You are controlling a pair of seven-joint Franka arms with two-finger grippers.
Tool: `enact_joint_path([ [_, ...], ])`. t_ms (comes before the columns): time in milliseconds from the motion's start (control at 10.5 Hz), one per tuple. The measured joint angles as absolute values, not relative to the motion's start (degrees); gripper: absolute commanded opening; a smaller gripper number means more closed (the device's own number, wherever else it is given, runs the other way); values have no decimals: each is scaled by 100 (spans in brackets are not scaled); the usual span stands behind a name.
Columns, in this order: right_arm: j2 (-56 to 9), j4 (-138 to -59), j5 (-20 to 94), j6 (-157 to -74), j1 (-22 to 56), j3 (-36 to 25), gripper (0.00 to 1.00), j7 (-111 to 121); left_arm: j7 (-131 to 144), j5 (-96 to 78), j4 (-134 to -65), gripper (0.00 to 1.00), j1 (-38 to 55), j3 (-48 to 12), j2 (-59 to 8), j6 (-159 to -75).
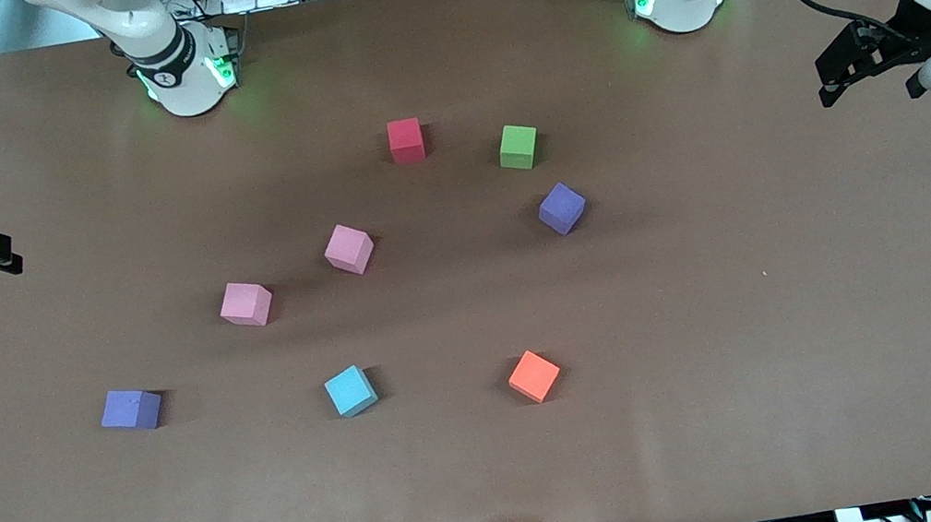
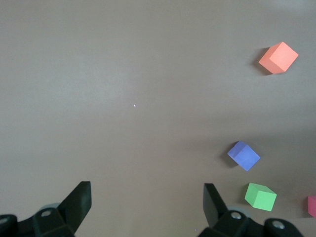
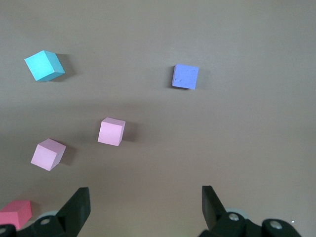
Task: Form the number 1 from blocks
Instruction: 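Move both grippers out from the rest pose toward the cubes, then lower the right gripper onto the pink cube and close it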
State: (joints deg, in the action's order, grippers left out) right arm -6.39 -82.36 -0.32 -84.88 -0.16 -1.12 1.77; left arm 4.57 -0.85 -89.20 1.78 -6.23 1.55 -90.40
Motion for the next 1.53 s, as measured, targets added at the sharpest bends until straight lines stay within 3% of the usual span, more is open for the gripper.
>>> enact_joint_path([
  [668,-642,-8237,-32,-8491,-9,-113,100,-157,457,-85,-8921,100,159,-600,-13,-9051],
  [1144,-823,-8330,207,-8542,3,-113,100,-299,457,-38,-8860,100,197,-616,-797,-9324],
  [1526,-1282,-9034,886,-9642,128,-113,100,-763,460,396,-8592,100,445,-650,-1515,-9507],
])
